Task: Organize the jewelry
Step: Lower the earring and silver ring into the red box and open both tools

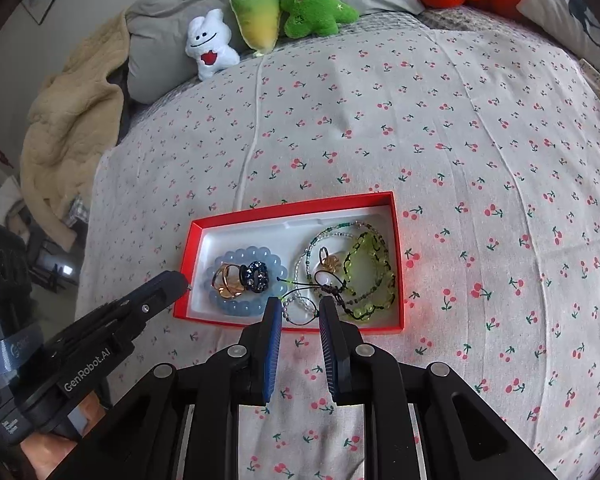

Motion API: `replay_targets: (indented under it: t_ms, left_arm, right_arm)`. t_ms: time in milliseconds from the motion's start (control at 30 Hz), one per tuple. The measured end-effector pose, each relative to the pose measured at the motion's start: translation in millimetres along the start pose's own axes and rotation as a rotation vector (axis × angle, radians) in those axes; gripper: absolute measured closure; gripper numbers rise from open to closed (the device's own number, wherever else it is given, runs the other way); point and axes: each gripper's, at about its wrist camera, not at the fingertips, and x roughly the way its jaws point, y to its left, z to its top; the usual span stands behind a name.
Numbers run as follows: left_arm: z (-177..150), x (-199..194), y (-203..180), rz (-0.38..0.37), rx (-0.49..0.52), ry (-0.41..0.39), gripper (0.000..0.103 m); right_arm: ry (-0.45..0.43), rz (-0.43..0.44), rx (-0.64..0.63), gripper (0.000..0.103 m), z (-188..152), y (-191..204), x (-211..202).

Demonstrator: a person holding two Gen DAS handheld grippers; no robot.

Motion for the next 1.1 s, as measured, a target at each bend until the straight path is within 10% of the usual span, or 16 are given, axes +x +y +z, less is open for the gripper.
replay_targets:
  t_ms: [500,1100]
  left_arm:
    - [3.4,9.2,-2.3,0.015,-0.001,0.008,0.090]
    - [-26.3,-20.9,8.8,0.133,0.017,0.021,0.043]
  right_arm:
    - [0.029,-0.013,0.026,0.084,9.6,-18.3,15.3]
    - [0.006,-0.081,0.014,0.082,16.2,-19.6,21.3]
